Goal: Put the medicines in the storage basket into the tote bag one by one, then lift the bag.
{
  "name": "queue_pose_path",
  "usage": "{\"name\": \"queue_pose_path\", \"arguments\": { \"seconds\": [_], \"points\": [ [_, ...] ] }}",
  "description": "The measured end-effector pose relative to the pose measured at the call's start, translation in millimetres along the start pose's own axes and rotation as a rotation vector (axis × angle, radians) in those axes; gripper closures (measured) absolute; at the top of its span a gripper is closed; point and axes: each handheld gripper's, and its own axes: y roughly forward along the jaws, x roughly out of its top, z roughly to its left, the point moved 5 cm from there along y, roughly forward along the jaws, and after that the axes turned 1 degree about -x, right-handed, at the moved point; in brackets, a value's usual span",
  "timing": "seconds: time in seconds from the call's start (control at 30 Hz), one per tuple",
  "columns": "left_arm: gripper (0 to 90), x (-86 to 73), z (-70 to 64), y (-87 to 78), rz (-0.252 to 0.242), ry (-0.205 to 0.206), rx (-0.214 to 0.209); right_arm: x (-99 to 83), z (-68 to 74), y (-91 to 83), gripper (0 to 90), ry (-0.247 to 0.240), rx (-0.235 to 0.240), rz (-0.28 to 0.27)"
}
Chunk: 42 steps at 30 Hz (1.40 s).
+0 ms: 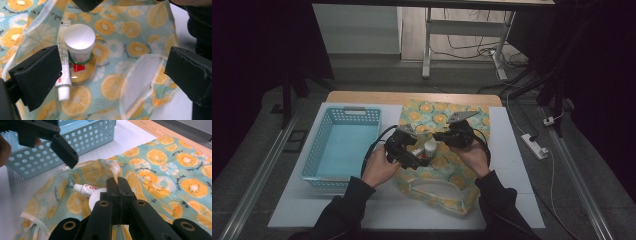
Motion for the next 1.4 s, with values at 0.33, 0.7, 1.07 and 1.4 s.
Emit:
{"name": "queue_pose_path", "arguments": {
  "seconds": [0.33, 0.7, 1.07, 1.4],
  "points": [
    [0.0, -15.1, -13.8, 0.2, -0.01, 0.038, 0.02, 0.2, 1.5, 0.3, 89.6, -0.005, 0.002, 0.0],
    [0.0, -36.6, -23.1, 11.2, 0.051, 0.025, 0.013, -0.4, 2.6, 1.3, 89.6, -0.008, 0.005, 0.005],
    [0.0, -53.0, -27.0, 32.8, 0.135, 0.037, 0.051, -1.1, 3.9, 2.5, 89.6, -0.008, 0.009, 0.011],
    [1.2, -62.0, -19.1, 48.3, 0.17, 0.043, 0.068, -2.3, 5.4, 4.7, 89.6, -0.011, 0.014, 0.02]
  ]
}}
